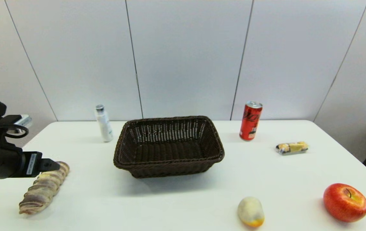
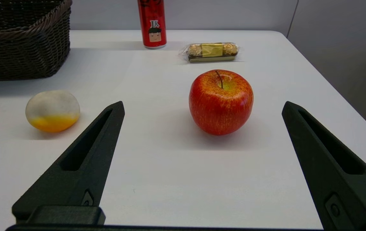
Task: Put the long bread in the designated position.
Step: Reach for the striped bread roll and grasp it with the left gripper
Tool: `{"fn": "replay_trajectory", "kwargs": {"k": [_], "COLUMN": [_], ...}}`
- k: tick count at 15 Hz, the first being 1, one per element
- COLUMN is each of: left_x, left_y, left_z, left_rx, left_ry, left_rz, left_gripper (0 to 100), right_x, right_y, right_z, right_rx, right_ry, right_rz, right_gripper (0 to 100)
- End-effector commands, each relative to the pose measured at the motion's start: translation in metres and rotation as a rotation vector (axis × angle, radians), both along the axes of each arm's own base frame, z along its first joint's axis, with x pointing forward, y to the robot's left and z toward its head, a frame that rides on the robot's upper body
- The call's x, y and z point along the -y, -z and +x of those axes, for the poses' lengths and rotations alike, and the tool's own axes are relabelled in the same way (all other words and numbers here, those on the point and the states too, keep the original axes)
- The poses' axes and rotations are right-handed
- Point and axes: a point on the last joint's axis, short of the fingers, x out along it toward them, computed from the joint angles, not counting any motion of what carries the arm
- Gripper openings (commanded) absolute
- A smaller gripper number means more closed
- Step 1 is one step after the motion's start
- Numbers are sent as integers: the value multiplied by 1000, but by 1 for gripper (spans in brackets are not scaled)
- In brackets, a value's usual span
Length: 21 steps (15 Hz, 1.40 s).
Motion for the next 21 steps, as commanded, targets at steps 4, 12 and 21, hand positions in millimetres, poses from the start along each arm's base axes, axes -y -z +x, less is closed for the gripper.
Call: {"fn": "replay_trajectory", "kwargs": {"k": [4, 12, 21], "left_x": [-8, -22, -22], "left_y": [32, 53, 59], "left_z": [20, 38, 41], "left_rx": [-139, -184, -204], "left_ry": [-30, -68, -44], "left_rz": [-25, -36, -30], "left_gripper": [100, 100, 0], "right_x": [0, 0, 0], "right_y": [0, 0, 0], "right_z": [0, 0, 0], "right_rx": [-1, -1, -1], "right_ry": [0, 0, 0], "right_rz": [0, 0, 0], "right_gripper": [100, 100, 100]}}
